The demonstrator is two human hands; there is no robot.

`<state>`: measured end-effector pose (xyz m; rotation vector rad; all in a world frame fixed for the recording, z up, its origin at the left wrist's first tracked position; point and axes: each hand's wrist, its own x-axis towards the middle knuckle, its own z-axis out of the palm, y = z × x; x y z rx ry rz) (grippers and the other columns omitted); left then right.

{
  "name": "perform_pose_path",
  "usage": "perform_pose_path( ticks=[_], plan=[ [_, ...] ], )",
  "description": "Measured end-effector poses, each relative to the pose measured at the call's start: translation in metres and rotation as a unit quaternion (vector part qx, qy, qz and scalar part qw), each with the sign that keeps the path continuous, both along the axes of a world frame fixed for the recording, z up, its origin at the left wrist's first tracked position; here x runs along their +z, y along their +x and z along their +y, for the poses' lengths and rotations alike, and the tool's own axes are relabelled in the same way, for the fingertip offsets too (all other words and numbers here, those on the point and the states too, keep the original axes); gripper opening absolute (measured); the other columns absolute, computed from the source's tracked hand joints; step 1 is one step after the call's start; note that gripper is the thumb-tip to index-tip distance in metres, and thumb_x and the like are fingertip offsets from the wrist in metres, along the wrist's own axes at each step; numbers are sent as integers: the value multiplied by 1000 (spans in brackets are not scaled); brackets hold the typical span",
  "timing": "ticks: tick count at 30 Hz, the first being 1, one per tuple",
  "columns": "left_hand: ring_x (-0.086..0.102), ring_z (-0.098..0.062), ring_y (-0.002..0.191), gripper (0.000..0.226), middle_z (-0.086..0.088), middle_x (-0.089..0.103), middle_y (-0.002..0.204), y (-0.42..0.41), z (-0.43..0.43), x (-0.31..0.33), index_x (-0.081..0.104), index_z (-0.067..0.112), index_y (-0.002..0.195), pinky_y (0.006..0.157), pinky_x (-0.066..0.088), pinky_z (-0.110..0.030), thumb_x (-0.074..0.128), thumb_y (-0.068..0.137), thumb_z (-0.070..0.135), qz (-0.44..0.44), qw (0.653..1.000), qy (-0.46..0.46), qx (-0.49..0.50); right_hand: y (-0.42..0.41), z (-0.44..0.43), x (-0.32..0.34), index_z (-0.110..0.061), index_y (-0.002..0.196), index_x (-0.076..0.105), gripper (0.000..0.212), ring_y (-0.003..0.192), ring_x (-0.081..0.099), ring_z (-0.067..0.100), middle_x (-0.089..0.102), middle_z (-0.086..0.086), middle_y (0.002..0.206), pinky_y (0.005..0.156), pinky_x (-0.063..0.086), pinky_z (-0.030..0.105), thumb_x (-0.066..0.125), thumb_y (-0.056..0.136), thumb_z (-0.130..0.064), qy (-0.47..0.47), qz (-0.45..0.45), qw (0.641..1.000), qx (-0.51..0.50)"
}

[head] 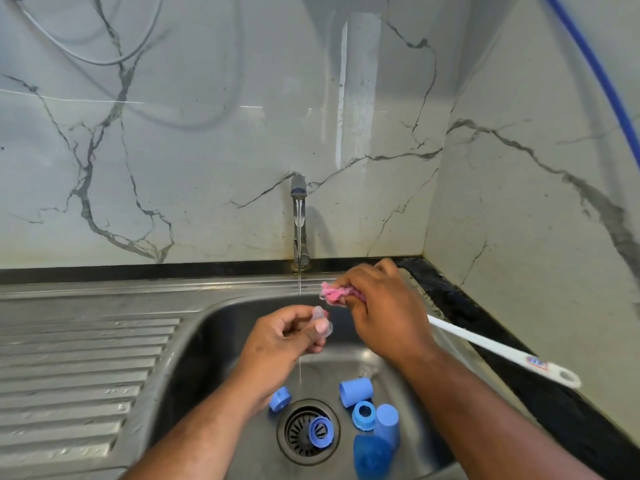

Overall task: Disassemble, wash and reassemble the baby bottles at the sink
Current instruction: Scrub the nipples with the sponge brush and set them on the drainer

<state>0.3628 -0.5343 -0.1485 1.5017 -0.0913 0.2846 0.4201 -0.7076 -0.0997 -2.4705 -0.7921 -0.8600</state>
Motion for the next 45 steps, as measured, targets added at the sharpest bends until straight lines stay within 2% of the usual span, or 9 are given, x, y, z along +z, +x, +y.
perform_pose_path(
  ticks=[7, 14, 19, 22, 28, 33, 39, 43, 45],
  plan=[
    [72, -13, 100, 17, 10, 78, 102, 7, 12, -16, 76, 28, 112, 88, 60, -31, 66, 98, 27, 53, 991, 104, 69, -1, -1, -6, -39, 115, 64, 26, 109, 45, 7, 54, -20, 105, 80, 47, 30, 66, 95, -23, -30, 123, 992, -19],
    [73, -11, 92, 14, 9, 78, 92, 43, 17, -8, 77, 27, 100, 75, 58, -29, 75, 91, 17, 84, 974, 138, 159, 4, 0, -16, -39, 115, 64, 25, 96, 44, 9, 35, -21, 80, 82, 48, 30, 66, 96, -23, -65, 178, 982, -9],
    [76, -20, 78, 7, -5, 78, 88, 80, 17, -9, 74, 15, 91, 73, 62, -37, 77, 88, 10, 107, 967, 71, 220, 7, 3, -22, -38, 115, 64, 26, 107, 47, 10, 46, -18, 96, 85, 50, 29, 68, 94, -24, -62, 193, 979, 2],
    [74, -23, 82, 7, -9, 76, 93, 91, 14, -28, 68, 14, 96, 61, 52, -28, 74, 92, 14, 115, 968, 67, 213, 13, 4, -26, -38, 114, 64, 25, 109, 45, 10, 51, -19, 100, 85, 49, 30, 68, 93, -24, -56, 198, 979, 10],
    [70, -27, 85, 28, -17, 72, 94, 98, 23, -37, 62, 5, 106, 84, 58, -44, 80, 84, 6, 133, 976, 7, 170, 19, 6, -32, -38, 113, 64, 23, 109, 43, 9, 56, -18, 102, 78, 41, 27, 66, 95, -24, -51, 200, 978, 13],
    [69, -22, 83, 21, -16, 76, 93, 95, 19, -38, 75, 5, 106, 71, 58, -26, 78, 85, 1, 113, 983, 25, 142, 19, 6, -32, -38, 115, 64, 23, 106, 44, 9, 48, -20, 96, 82, 45, 28, 64, 96, -25, -45, 211, 976, 11],
    [66, -17, 69, 20, -8, 78, 79, 98, 16, -36, 77, 5, 85, 69, 57, -32, 87, 78, 22, 125, 977, 19, 173, 17, 7, -33, -39, 114, 64, 21, 101, 45, 7, 42, -21, 87, 78, 44, 26, 63, 97, -26, -37, 222, 974, 11],
    [75, -28, 86, 3, -9, 78, 84, 103, 17, -38, 79, 11, 89, 82, 61, -37, 77, 88, 14, 119, 976, 0, 181, 18, 8, -35, -39, 111, 64, 19, 101, 43, 7, 50, -21, 96, 74, 41, 26, 63, 96, -27, -45, 225, 973, 12],
    [75, -30, 94, 13, -8, 79, 90, 104, 16, -37, 79, 13, 98, 89, 61, -42, 67, 96, 8, 115, 978, 2, 171, 18, 9, -35, -39, 110, 64, 18, 100, 42, 7, 51, -21, 96, 73, 39, 25, 63, 96, -27, -43, 229, 972, 11]
  ],
)
